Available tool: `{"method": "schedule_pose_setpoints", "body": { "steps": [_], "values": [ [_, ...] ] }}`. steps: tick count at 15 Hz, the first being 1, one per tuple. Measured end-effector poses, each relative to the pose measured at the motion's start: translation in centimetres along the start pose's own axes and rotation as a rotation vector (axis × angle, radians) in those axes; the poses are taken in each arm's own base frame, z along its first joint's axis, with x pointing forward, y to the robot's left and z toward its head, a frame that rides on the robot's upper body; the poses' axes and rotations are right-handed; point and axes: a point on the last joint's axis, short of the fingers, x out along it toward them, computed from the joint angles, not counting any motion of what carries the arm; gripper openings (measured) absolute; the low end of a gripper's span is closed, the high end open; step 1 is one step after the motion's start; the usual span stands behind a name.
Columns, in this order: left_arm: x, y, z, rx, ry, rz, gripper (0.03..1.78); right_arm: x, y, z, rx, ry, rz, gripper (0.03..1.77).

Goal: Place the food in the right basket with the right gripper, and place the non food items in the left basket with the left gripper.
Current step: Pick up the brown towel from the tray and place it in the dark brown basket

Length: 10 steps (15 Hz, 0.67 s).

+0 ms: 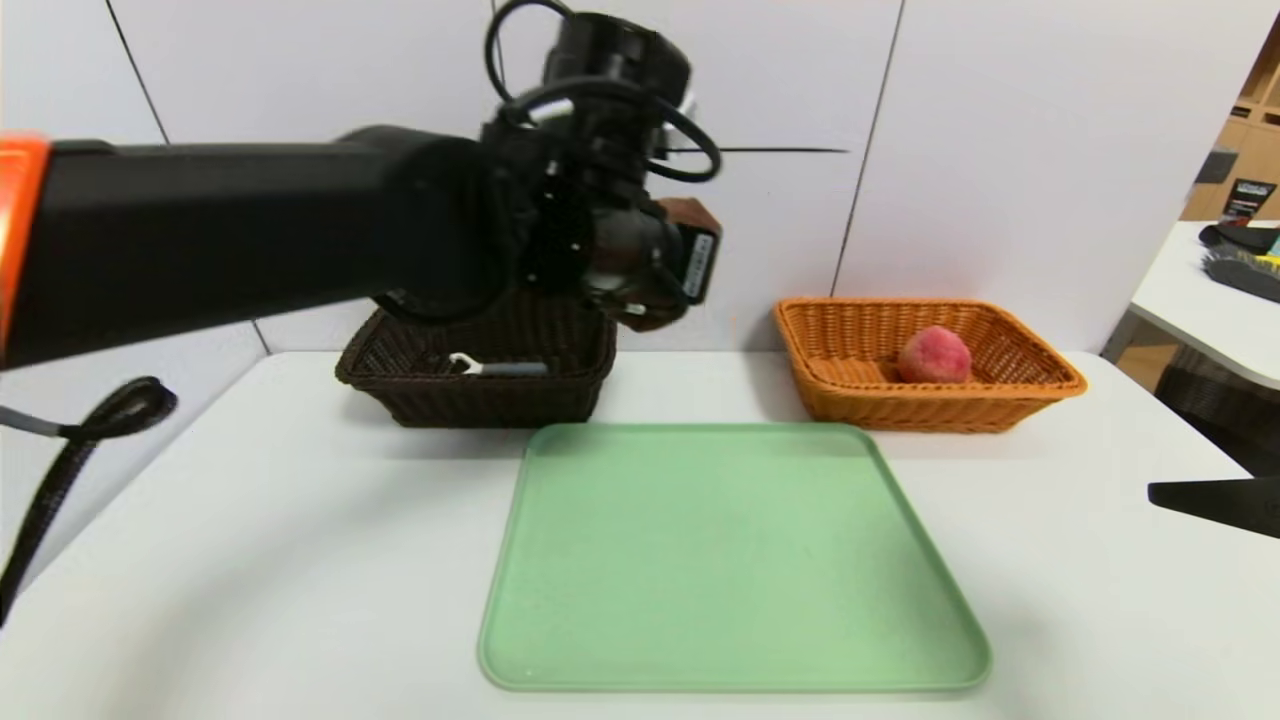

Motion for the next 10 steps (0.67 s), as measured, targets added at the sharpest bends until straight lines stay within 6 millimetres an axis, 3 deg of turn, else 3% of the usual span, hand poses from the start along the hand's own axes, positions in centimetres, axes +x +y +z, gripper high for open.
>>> {"method": "schedule_pose_setpoints", "body": {
  "steps": [3, 6, 10],
  "values": [
    [-0.7, 7.3, 0.9, 0.033, 0.003, 0.0, 0.57, 0.0, 0.0, 0.1, -0.003, -0.004, 0.002, 1.69],
    [-0.9, 13.6, 0.5, 0.119, 0.01, -0.039, 0.57, -0.1, 0.1, 0.2, -0.006, -0.007, 0.006, 1.69],
    [0.4, 18.8, -2.1, 0.329, 0.036, -0.173, 0.57, -0.1, 0.1, 0.2, -0.008, -0.007, 0.007, 1.69]
  ]
}}
